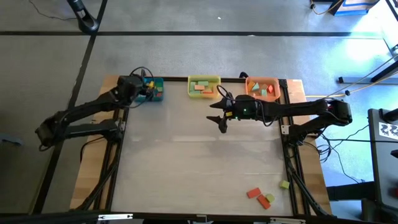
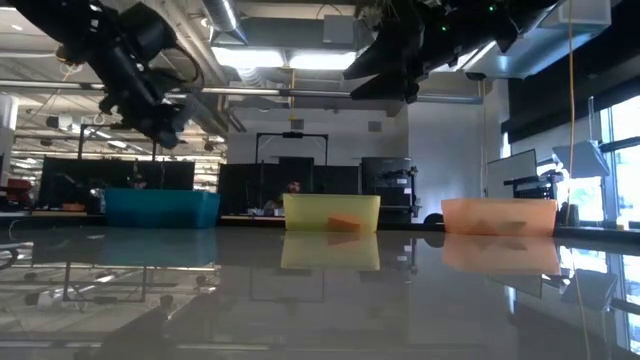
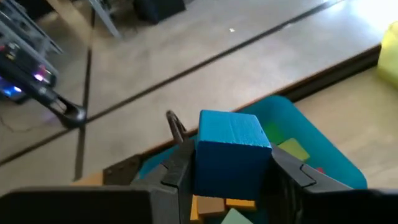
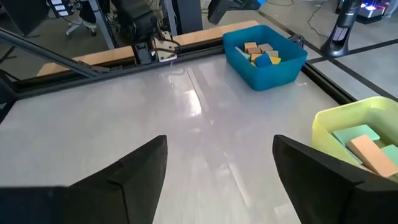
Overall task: Sort blocks by size
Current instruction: Put the blue square block into the blue bin, then put the light green square block into the blue bin
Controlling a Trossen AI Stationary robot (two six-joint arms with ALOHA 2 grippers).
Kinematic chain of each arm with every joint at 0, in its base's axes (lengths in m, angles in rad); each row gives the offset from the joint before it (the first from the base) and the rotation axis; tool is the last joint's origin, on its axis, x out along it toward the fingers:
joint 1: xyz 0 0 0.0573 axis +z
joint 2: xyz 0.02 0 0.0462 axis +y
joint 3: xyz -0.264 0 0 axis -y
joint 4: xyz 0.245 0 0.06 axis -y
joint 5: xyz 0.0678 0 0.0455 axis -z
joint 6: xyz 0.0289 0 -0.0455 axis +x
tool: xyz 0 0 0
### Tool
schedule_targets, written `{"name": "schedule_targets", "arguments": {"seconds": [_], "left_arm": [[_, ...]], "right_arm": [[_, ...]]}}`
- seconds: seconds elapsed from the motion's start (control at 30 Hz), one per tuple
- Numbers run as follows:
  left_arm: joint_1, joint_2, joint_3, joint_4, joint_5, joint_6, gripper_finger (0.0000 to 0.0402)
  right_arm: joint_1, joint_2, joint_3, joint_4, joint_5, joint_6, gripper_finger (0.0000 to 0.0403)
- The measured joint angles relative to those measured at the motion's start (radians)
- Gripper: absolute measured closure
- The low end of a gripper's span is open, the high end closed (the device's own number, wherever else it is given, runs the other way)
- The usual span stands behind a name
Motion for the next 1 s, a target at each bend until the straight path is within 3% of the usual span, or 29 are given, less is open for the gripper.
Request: {"name": "schedule_targets", "arguments": {"seconds": [0.13, 0.37, 0.53, 0.8, 1.0], "left_arm": [[0.066, 0.069, 0.0, 0.033, 0.097, -0.008, 0.0282], [0.14, 0.227, 0.0, 0.063, 0.12, -0.056, 0.0279], [0.146, 0.289, 0.0, 0.069, 0.137, -0.044, 0.0222], [0.125, 0.221, 0.0, 0.062, 0.152, -0.043, 0.0171], [0.006, 0.085, 0.0, 0.081, 0.293, -0.028, 0.0168]], "right_arm": [[0.0, 0.0, 0.0, -0.006, 0.0, -0.009, 0.0116], [0.0, 0.0, 0.0, -0.013, 0.0, -0.011, 0.0116], [0.0, 0.0, 0.0, -0.028, 0.0, -0.011, 0.0116], [0.0, 0.0, 0.0, -0.031, 0.0, -0.011, 0.0116], [-0.001, 0.0, 0.0, -0.026, 0.0, -0.01, 0.0116]]}}
